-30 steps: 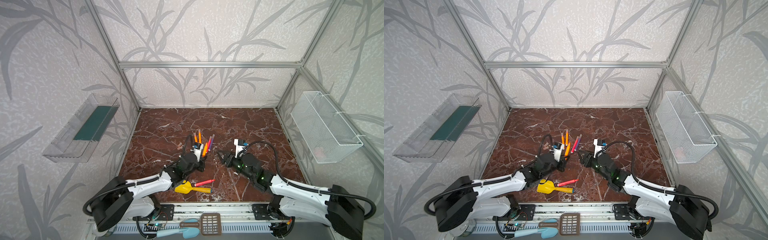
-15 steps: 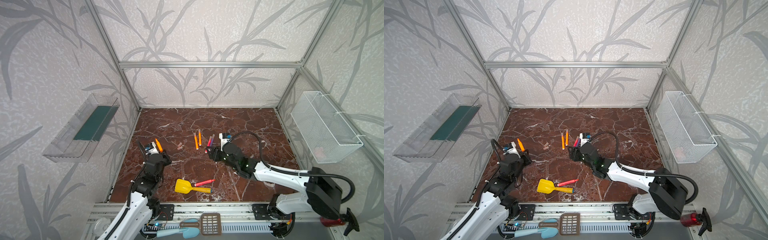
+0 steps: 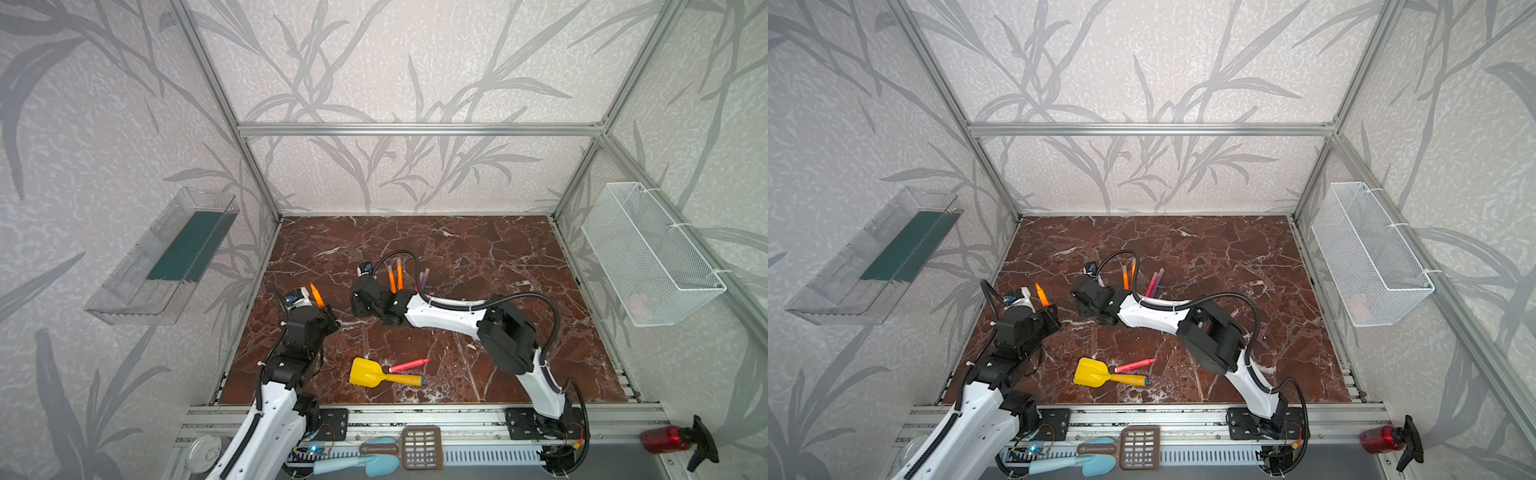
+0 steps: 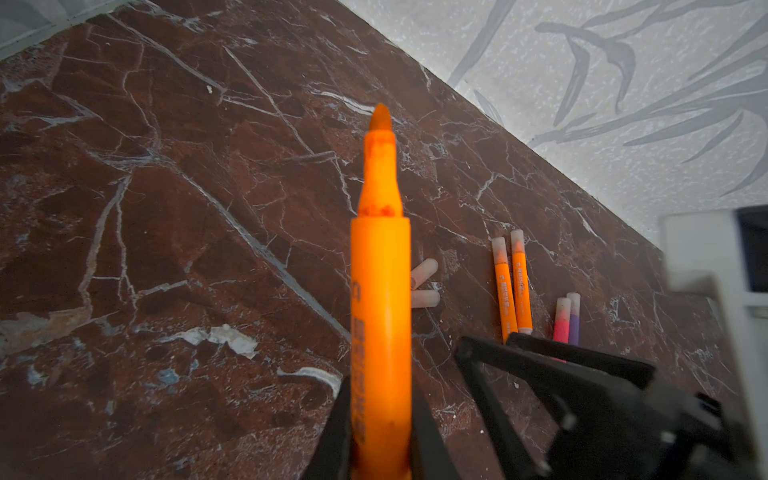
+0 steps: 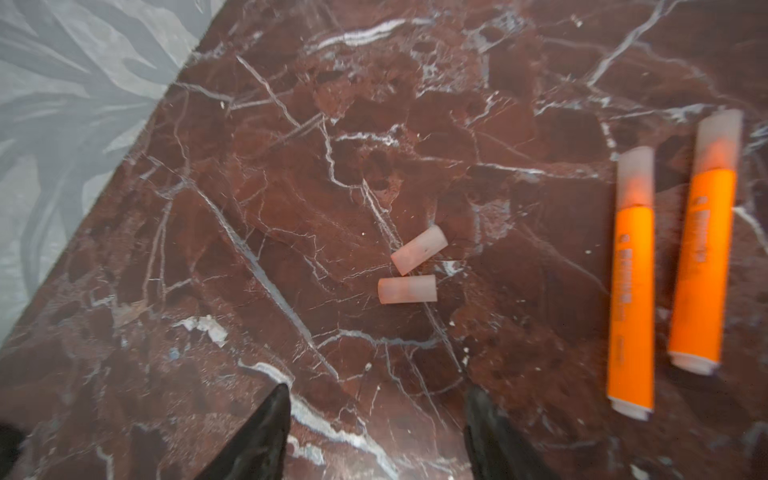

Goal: Insert the pens into the pen caps
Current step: 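Lower the right gripper over the pink caps and close on one cap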

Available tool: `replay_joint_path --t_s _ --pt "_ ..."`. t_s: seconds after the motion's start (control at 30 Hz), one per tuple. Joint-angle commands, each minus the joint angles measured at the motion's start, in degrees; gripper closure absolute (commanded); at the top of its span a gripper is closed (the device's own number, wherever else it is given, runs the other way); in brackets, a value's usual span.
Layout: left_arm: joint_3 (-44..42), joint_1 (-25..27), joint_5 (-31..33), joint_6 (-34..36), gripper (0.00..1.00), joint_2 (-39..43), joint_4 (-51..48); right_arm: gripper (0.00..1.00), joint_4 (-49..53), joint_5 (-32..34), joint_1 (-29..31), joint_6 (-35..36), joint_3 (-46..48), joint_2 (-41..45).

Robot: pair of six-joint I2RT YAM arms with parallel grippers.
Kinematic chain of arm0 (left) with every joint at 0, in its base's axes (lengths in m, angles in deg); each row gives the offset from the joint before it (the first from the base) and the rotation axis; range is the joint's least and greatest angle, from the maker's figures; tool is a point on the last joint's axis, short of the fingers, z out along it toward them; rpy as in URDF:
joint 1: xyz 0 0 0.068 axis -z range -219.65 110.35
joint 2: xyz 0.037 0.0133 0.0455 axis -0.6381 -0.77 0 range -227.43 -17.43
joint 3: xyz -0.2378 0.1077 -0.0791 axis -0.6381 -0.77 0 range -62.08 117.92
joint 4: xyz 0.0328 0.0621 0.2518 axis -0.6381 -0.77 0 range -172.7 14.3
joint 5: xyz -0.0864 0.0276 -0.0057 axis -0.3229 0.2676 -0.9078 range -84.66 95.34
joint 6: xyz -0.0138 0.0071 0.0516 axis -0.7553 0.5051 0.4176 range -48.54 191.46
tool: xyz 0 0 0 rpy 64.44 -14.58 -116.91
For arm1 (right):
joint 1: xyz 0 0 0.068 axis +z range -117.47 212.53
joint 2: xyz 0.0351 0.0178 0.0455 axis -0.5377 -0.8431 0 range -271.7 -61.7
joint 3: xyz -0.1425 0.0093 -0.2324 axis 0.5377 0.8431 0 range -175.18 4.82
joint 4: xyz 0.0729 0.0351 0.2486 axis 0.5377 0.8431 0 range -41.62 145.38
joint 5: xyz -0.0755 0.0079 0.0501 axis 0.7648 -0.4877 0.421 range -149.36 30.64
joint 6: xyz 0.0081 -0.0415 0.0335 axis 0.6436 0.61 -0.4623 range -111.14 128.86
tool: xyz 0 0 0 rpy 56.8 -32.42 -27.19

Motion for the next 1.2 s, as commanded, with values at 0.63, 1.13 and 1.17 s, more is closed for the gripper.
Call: replay_joint_path --t_s 0.63,1.13,1.17 --pt "-0.9 -0.6 -3.5 -0.1 1.00 3.6 -0.7 0.34 19.3 13.1 0.5 0.6 -31.3 -22.1" --pt "-1.2 -0.6 -3.4 -0.2 1.00 5.3 -1.6 0.36 23.0 16.1 -0.1 0.3 -35.2 -25.0" --pt "-1.1 -0.7 -3.4 -0.2 1.00 5.4 -1.7 0.37 23.0 16.2 -0.1 0.3 -34.5 -24.6"
